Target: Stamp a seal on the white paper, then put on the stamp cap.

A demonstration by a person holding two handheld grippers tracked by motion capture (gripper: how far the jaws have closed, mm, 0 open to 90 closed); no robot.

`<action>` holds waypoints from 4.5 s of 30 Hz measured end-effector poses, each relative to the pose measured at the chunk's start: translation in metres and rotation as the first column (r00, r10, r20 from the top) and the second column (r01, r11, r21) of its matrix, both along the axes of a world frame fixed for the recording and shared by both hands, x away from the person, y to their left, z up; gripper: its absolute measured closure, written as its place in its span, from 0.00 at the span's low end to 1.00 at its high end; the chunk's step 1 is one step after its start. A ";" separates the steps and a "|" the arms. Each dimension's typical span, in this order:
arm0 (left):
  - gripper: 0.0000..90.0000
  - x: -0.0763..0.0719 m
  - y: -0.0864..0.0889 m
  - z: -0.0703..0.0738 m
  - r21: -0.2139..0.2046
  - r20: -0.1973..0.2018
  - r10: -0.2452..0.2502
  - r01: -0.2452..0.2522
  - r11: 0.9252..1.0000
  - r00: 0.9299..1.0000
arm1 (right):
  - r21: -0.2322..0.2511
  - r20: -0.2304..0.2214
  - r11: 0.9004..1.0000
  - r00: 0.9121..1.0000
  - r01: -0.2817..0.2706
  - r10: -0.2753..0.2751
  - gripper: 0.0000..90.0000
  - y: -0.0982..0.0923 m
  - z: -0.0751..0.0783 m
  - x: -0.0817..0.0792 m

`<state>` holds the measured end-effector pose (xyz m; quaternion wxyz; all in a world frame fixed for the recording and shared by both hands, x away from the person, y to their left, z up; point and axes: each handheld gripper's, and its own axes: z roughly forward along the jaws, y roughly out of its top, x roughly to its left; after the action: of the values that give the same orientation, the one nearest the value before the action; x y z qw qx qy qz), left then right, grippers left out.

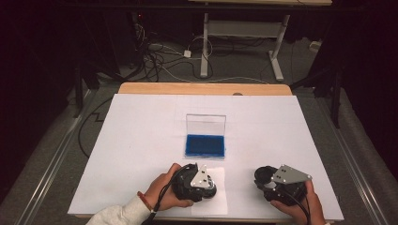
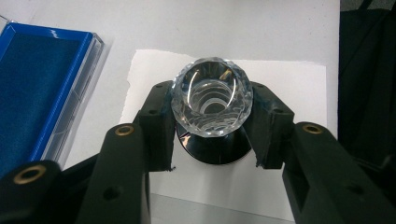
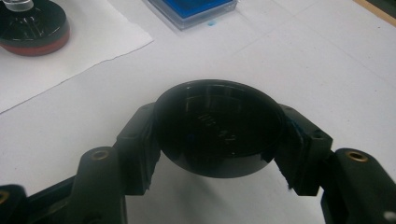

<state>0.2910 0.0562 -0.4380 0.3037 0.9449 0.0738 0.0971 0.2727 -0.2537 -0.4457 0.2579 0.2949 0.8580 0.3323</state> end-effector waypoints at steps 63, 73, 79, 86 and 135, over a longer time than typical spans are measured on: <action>0.61 0.021 0.085 0.047 -0.279 0.013 0.229 -0.216 0.936 0.973 | 0.022 0.012 0.998 0.999 -0.052 0.052 0.43 0.012 0.004 0.017; 0.61 0.024 0.093 0.048 -0.292 0.020 0.236 -0.220 0.931 0.972 | 0.025 0.004 0.998 0.998 -0.058 0.058 0.43 0.013 0.001 0.017; 0.61 0.026 0.096 0.046 -0.289 0.016 0.249 -0.234 0.928 0.968 | 0.026 0.004 0.997 0.998 -0.066 0.066 0.43 0.015 0.000 0.020; 0.61 0.028 0.094 0.048 -0.295 0.021 0.254 -0.236 0.926 0.967 | 0.027 0.000 0.997 0.997 -0.077 0.077 0.43 0.016 -0.001 0.018; 0.61 0.043 0.030 0.065 -0.375 0.054 0.156 -0.125 0.919 0.986 | 0.199 -0.013 0.956 0.975 -0.215 0.222 0.43 0.121 0.005 0.054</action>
<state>0.3336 0.0864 -0.3728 0.4713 0.8581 0.1458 0.1422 0.3263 -0.1326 -0.4409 0.1742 0.2280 0.8528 0.4365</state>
